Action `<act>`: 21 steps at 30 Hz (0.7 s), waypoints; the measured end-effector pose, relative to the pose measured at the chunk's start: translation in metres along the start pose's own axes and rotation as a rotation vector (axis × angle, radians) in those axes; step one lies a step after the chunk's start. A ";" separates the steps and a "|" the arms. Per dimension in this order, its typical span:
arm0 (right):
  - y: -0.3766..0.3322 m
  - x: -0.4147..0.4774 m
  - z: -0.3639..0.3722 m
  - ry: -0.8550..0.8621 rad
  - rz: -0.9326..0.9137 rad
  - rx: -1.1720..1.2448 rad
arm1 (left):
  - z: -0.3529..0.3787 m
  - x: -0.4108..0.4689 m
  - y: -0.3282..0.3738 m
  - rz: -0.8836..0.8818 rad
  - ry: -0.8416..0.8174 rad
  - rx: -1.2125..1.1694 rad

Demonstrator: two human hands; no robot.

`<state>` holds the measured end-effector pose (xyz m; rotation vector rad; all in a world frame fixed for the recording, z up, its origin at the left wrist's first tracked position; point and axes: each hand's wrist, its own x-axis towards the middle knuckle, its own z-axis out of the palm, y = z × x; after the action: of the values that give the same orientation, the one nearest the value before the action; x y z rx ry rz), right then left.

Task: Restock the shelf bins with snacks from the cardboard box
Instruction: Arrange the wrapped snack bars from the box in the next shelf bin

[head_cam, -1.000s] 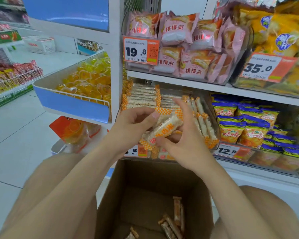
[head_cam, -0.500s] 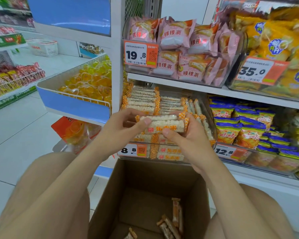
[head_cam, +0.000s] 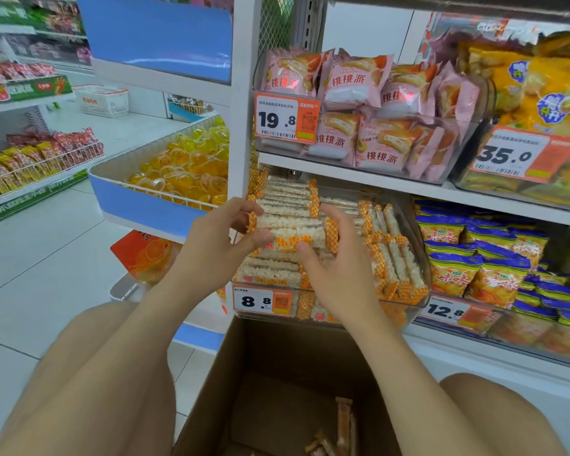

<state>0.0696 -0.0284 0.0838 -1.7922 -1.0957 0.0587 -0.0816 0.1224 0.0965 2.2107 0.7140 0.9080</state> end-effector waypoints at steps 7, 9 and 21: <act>0.021 0.031 0.027 -0.055 -0.031 -0.338 | 0.021 0.028 -0.020 -0.101 0.012 0.268; 0.021 0.034 0.031 -0.076 -0.050 -0.400 | 0.025 0.030 -0.023 -0.117 0.024 0.305; 0.017 0.044 0.027 0.043 -0.119 -0.411 | 0.027 0.028 -0.015 -0.037 0.091 0.365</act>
<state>0.0929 0.0199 0.0755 -2.0720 -1.2462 -0.2946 -0.0475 0.1414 0.0820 2.4718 1.0296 0.9227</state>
